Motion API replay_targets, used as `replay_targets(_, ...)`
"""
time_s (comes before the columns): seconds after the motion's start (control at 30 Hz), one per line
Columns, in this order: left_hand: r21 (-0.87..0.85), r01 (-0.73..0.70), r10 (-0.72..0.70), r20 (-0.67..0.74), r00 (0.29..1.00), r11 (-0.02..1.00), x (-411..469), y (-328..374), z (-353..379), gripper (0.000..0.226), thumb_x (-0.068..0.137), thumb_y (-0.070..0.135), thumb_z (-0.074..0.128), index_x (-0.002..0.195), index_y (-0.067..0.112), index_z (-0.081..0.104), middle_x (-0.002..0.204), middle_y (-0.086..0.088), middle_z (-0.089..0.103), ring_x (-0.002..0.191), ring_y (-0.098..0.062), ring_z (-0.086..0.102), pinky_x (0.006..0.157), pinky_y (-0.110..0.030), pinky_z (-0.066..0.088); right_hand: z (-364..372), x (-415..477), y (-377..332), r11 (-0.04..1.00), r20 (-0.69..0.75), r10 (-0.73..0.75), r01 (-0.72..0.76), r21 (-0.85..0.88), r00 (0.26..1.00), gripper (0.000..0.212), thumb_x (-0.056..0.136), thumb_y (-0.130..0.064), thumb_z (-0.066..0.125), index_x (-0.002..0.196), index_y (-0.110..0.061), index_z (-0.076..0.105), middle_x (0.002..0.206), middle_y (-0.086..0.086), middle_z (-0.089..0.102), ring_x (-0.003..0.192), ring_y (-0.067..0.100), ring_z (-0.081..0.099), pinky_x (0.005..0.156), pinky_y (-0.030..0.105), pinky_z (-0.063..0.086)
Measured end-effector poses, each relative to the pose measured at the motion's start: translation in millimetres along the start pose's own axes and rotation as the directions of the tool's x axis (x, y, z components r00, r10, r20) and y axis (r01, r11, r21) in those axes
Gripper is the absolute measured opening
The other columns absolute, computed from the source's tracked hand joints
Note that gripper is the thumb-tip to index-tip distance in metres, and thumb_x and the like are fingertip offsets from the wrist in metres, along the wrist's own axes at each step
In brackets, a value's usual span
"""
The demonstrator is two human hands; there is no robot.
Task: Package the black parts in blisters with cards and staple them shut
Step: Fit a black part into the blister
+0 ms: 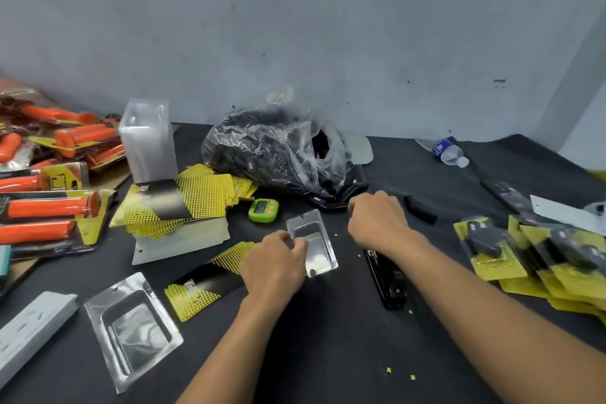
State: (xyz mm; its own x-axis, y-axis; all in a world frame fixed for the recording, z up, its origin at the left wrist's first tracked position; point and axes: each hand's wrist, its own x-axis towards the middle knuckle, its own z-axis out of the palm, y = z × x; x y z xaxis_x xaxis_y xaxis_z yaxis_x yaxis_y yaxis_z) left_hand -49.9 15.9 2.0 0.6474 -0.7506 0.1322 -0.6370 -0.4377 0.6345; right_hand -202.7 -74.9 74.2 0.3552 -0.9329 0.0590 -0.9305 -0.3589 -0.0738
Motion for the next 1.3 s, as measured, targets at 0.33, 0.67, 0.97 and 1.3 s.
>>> replay_targets(0.33,-0.173,-0.033,0.047,0.076,0.996,0.984,31.3,-10.6,13.3,0.037,0.084,0.053,0.062,0.120,0.045,0.071,0.105,0.010,0.077,0.099,-0.016,0.069,0.072,-0.028,0.044,38.7,91.3,-23.0,0.983,0.117,-0.182,0.179,0.032,0.976,0.037,0.094,-0.002,0.052,0.128,-0.013,0.059,0.125,0.014,0.065,0.113,0.035,0.061,0.083,0.038,0.048)
replay_targets(0.67,-0.274,-0.116,0.155,0.127,0.980,0.955,29.5,-16.3,12.4,0.044,0.084,0.038,0.076,0.127,0.036,0.070,0.075,0.017,0.072,0.071,0.006,0.063,0.060,-0.009,0.041,11.0,46.7,-17.9,0.930,-0.083,-0.045,0.073,0.361,0.995,0.045,0.088,-0.005,0.050,0.122,-0.028,0.067,0.109,0.000,0.070,0.101,0.028,0.063,0.077,0.036,0.043)
replay_targets(0.97,-0.431,-0.117,0.068,-0.126,0.990,0.895,12.9,-6.1,-1.2,0.013,0.092,0.028,0.068,0.098,0.034,0.078,0.087,0.025,0.070,0.084,0.008,0.065,0.074,-0.009,0.043,38.8,-47.0,-21.5,-0.354,0.190,0.109,-0.140,0.925,0.976,0.037,0.106,-0.002,0.045,0.110,-0.028,0.072,0.089,0.011,0.077,0.081,0.018,0.073,0.065,0.036,0.062)
replay_targets(1.3,-0.294,-0.136,0.177,0.119,0.977,0.946,16.8,-9.5,-1.6,0.042,0.084,0.034,0.074,0.126,0.035,0.071,0.099,0.016,0.076,0.086,0.006,0.065,0.085,-0.020,0.049,59.7,-52.5,-18.7,0.046,-0.087,0.201,0.080,0.996,0.976,0.034,0.102,-0.001,0.052,0.090,-0.020,0.078,0.088,0.003,0.077,0.079,0.014,0.068,0.071,0.035,0.054)
